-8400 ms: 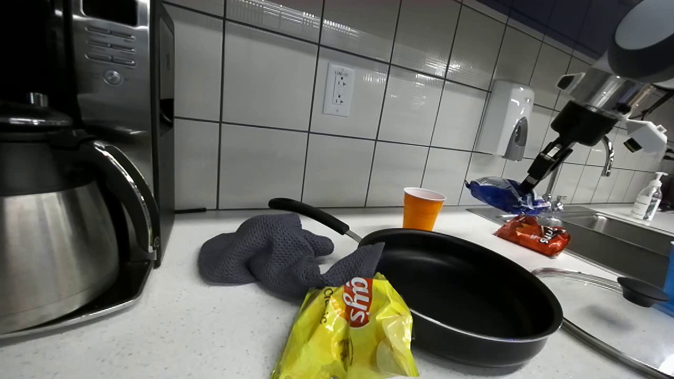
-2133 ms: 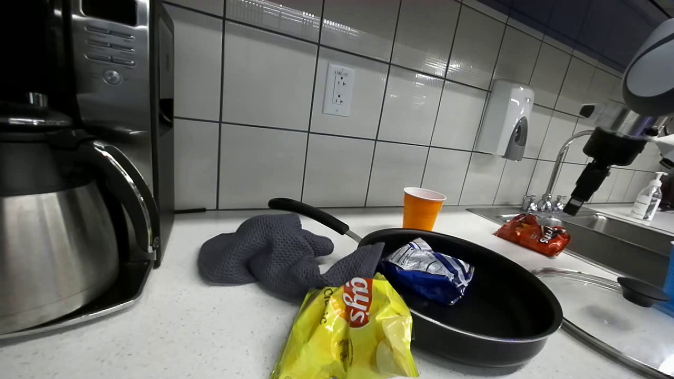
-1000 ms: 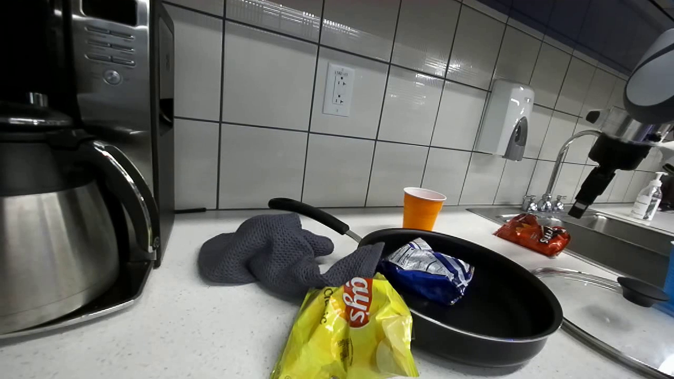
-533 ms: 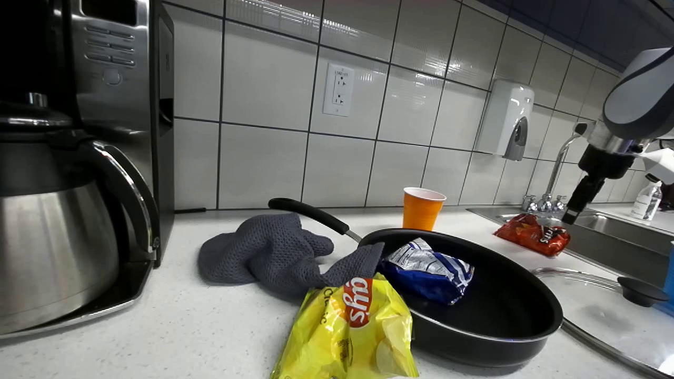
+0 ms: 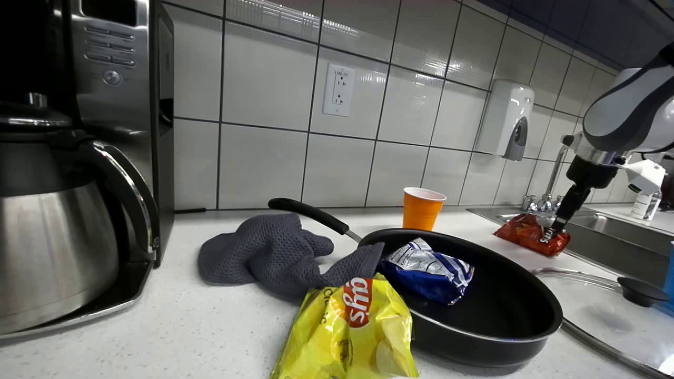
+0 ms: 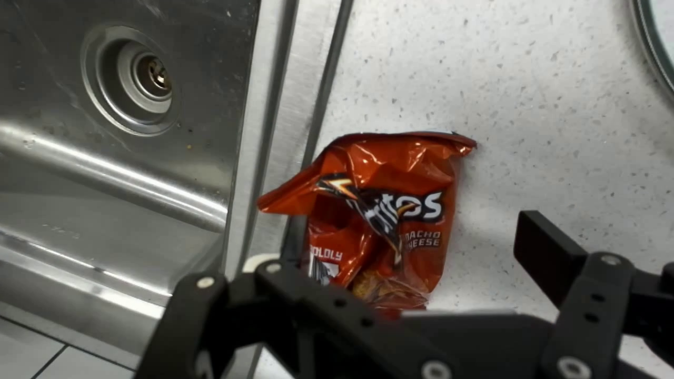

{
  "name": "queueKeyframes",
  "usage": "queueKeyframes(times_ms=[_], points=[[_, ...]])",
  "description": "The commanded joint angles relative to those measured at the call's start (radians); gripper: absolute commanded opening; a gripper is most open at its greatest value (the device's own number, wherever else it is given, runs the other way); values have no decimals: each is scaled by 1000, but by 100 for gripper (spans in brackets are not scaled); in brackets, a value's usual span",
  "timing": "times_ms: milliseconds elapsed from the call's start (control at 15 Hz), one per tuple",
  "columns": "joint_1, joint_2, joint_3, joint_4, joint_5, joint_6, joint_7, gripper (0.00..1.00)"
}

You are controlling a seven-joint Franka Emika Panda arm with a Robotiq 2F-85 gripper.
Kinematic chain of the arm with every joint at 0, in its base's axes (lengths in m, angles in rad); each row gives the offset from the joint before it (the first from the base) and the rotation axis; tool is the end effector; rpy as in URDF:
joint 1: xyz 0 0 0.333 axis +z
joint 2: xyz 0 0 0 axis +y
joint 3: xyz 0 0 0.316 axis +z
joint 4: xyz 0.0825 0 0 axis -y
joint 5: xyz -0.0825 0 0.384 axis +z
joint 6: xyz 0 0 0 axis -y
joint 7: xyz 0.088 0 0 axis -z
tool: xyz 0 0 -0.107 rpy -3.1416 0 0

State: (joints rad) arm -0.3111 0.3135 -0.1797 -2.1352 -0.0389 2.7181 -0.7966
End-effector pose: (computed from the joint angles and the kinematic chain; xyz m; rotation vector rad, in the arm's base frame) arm 0.5295 -0.2783 0.2885 2.8614 0.5137 0.2548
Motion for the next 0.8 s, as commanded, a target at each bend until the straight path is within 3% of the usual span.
queueKeyframes(times_ms=[0, 533, 600, 667, 733], points=[[-44, 50, 42, 52, 10, 22, -53, 100], [-59, 88, 61, 77, 8, 38, -34, 100], [-61, 88, 63, 75, 8, 40, -33, 75], [-64, 89, 65, 75, 8, 42, -32, 74], [-66, 89, 67, 73, 8, 43, -33, 66]])
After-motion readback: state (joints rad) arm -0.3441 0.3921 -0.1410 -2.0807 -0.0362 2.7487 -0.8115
